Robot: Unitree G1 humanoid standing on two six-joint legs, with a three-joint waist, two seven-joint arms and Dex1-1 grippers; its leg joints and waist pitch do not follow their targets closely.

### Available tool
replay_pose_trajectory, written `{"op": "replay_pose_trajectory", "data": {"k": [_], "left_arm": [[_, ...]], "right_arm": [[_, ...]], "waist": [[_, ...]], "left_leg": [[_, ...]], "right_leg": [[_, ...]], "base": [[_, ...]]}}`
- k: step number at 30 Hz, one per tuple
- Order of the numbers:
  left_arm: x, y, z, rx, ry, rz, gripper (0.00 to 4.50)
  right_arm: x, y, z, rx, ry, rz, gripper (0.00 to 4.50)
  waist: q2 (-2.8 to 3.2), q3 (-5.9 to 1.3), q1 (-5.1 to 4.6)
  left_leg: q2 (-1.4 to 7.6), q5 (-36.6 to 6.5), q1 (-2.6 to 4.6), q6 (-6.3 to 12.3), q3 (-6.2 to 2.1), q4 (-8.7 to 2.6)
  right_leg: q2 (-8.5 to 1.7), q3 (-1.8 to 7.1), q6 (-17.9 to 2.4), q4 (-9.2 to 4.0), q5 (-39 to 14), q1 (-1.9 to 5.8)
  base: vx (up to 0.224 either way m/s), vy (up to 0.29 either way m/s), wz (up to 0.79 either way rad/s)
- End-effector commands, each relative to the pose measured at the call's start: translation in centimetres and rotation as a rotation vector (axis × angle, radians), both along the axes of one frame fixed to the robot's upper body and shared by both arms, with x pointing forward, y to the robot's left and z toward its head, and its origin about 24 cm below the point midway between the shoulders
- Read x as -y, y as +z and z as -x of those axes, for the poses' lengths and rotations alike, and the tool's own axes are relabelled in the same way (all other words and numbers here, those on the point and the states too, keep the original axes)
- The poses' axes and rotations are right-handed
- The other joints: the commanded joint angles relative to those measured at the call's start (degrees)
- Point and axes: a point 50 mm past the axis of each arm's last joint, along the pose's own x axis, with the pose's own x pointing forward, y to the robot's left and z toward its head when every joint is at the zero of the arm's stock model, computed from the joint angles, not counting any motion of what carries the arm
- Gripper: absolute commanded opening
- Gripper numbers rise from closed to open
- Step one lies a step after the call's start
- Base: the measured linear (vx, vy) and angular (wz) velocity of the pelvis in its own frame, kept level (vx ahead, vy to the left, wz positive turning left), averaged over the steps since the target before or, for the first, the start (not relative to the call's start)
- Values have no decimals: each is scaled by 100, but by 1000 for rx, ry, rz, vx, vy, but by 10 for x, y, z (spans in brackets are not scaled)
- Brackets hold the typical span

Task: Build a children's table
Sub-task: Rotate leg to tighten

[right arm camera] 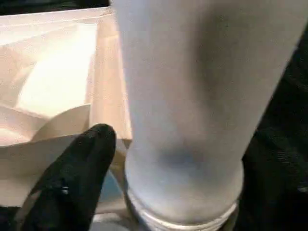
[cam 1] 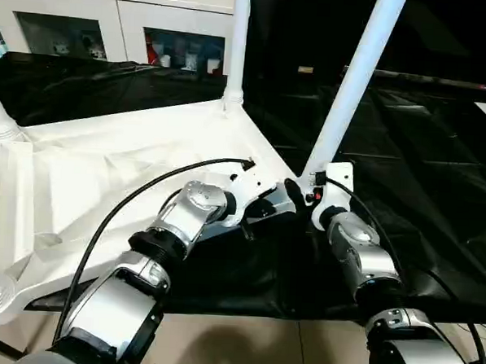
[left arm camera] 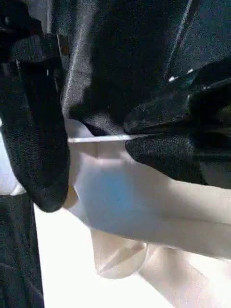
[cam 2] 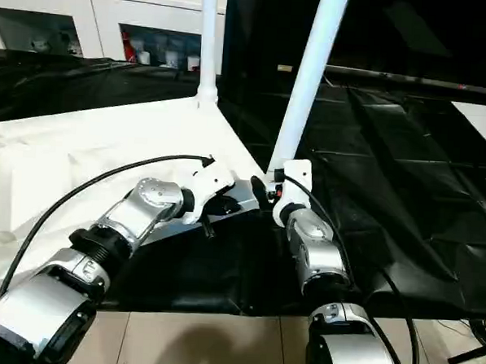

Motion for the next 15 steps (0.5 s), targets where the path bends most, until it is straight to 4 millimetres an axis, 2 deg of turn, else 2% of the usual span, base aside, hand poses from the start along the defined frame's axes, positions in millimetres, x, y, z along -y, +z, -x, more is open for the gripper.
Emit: {"op": "replay_pose_trajectory", "data": {"k": [1, 2, 5, 7, 8, 12, 15], "left_arm": [[-2, -8, 6, -15, -59, -30, 0], [-6, -7, 8, -16, -89, -24, 0], [-17, -5, 14, -26, -189, 11, 0], [-22, -6, 16, -40, -217, 3, 0], [-31, -9, 19, -60, -250, -24, 0], [-47, -10, 22, -88, -281, -55, 0], [-54, -10, 24, -101, -292, -60, 0]], "right_arm": [[-11, 1, 5, 2, 167, 2, 400], [-5, 3, 7, 2, 229, 25, 400], [13, 5, 16, -7, 405, 98, 400], [19, 6, 19, -13, 452, 114, 400], [28, 8, 23, -27, 504, 133, 400], [40, 12, 27, -45, 566, 161, 400], [44, 15, 28, -50, 587, 157, 400]], "waist": [[17, -327, 3], [0, -326, -5], [-2, -339, 5], [-4, -343, 15], [-6, -344, 0], [32, -342, 9], [26, -335, 13]], "left_leg": [[108, -1227, -21, 206, 2, -405], [108, -1135, -37, 271, 2, -401], [111, -889, -55, 404, 8, -369], [111, -721, -51, 554, 22, -347], [112, -702, -47, 577, 33, -341], [145, -758, -2, 544, 27, -349], [140, -830, 5, 493, 34, -352]], "right_leg": [[-309, 237, -1038, -477, -1364, 280], [-297, 230, -1072, -466, -1218, 294], [-297, 230, -1178, -419, -802, 331], [-302, 234, -1318, -379, -457, 333], [-300, 240, -1360, -372, -403, 323], [-302, 238, -1520, -344, -298, 310], [-295, 237, -1565, -344, -313, 312]], "base": [[0, 0, 0], [0, 0, 0], [0, 0, 0], [0, 0, 0], [0, 0, 0], [0, 0, 0], [0, 0, 0]]}}
